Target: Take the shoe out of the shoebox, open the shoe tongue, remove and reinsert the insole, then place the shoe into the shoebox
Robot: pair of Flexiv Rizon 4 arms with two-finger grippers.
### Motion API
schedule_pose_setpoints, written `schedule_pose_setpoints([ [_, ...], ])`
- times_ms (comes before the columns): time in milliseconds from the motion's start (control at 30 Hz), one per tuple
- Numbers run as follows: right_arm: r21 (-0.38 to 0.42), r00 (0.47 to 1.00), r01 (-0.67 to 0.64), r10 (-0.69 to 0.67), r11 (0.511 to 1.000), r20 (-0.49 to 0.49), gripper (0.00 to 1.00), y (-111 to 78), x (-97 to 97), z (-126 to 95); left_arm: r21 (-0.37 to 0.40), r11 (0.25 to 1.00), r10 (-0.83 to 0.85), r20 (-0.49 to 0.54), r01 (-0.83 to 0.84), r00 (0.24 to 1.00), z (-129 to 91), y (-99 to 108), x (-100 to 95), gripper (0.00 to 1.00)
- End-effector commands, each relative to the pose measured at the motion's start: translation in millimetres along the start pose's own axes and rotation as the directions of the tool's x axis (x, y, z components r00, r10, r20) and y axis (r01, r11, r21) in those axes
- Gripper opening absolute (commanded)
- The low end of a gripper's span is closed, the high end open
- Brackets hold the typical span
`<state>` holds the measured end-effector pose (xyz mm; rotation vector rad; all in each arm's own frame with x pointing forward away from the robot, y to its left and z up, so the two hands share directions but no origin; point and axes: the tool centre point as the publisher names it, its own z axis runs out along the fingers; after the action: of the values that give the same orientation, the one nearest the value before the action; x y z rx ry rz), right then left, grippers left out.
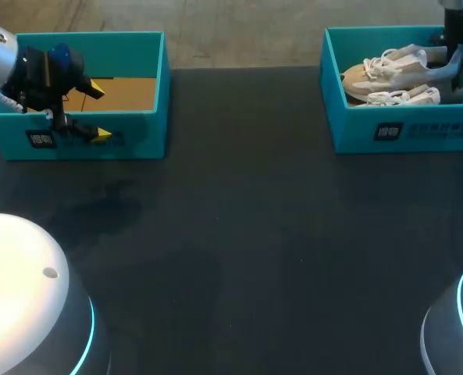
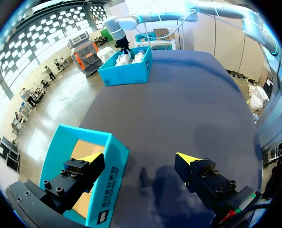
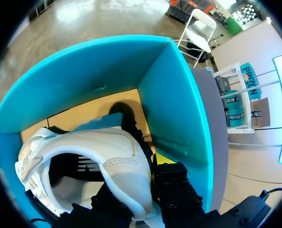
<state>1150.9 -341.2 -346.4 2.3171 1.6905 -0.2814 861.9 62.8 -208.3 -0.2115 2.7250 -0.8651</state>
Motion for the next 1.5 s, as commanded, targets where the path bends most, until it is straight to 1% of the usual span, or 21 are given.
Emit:
schedule_pose_setpoints([
  [33, 0.004, 1.000, -0.001, 0.001, 1.000, 0.000, 0.00, 3.6, 2.0, 2.7, -0.002, 1.000, 0.001, -0.001, -0.001, 1.000, -0.2, 0.1, -0.1, 1.00],
  [533, 0.026, 1.000, 0.010, -0.010, 1.000, 0.001, 0.00, 3.7, 7.0, 18.7, -0.002, 1.000, 0.001, -0.001, -0.001, 1.000, -0.2, 0.1, -0.1, 1.00],
  [767, 0.035, 1.000, 0.006, -0.006, 0.999, 0.004, 0.00, 5.7, 6.0, 21.8, -0.002, 1.000, 0.001, -0.001, -0.001, 1.000, -0.2, 0.1, -0.1, 1.00],
  [833, 0.036, 1.000, 0.003, -0.003, 0.999, 0.003, 0.14, 5.9, 5.7, 21.8, -0.002, 1.000, 0.001, -0.001, -0.001, 1.000, -0.2, 0.1, -0.1, 1.00],
  [933, 0.036, 1.000, 0.002, -0.002, 0.999, 0.004, 0.25, 6.1, 5.1, 20.3, -0.002, 1.000, 0.001, -0.001, -0.001, 1.000, -0.2, 0.1, -0.1, 1.00],
  [967, 0.035, 1.000, 0.001, -0.001, 0.999, 0.003, 0.27, 6.1, 4.8, 19.4, -0.002, 1.000, 0.001, -0.001, -0.001, 1.000, -0.2, 0.1, -0.1, 1.00],
  [1033, 0.030, 1.000, -0.002, 0.002, 1.000, 0.002, 0.28, 6.0, 3.9, 17.3, -0.002, 1.000, 0.001, -0.001, -0.001, 1.000, -0.2, 0.1, -0.1, 1.00],
  [1100, 0.027, 1.000, -0.005, 0.005, 1.000, 0.001, 0.32, 6.0, 3.0, 15.5, -0.002, 1.000, 0.001, -0.001, -0.001, 1.000, -0.2, 0.1, -0.1, 1.00],
  [1233, 0.016, 1.000, -0.010, 0.010, 1.000, -0.001, 0.33, 5.0, 3.4, 7.8, -0.002, 1.000, 0.001, -0.001, -0.001, 1.000, -0.2, 0.1, -0.1, 1.00],
  [1400, 0.007, 1.000, -0.014, 0.014, 1.000, -0.012, 0.44, 3.5, 5.0, 1.3, -0.002, 1.000, 0.001, -0.001, -0.001, 1.000, -0.2, 0.1, -0.1, 1.00],
  [1433, 0.008, 1.000, -0.016, 0.016, 1.000, -0.013, 0.49, 3.3, 5.2, 1.1, -0.002, 1.000, 0.001, -0.001, -0.001, 1.000, -0.2, 0.1, -0.1, 1.00],
  [1467, 0.009, 1.000, -0.017, 0.017, 1.000, -0.014, 0.50, 3.0, 5.3, 1.0, -0.002, 1.000, 0.001, -0.001, -0.001, 1.000, -0.2, 0.1, -0.1, 1.00],
  [1500, 0.010, 1.000, -0.019, 0.019, 1.000, -0.015, 0.58, 2.8, 5.4, 1.0, -0.002, 1.000, 0.001, -0.001, -0.001, 1.000, -0.2, 0.1, -0.1, 1.00],
])
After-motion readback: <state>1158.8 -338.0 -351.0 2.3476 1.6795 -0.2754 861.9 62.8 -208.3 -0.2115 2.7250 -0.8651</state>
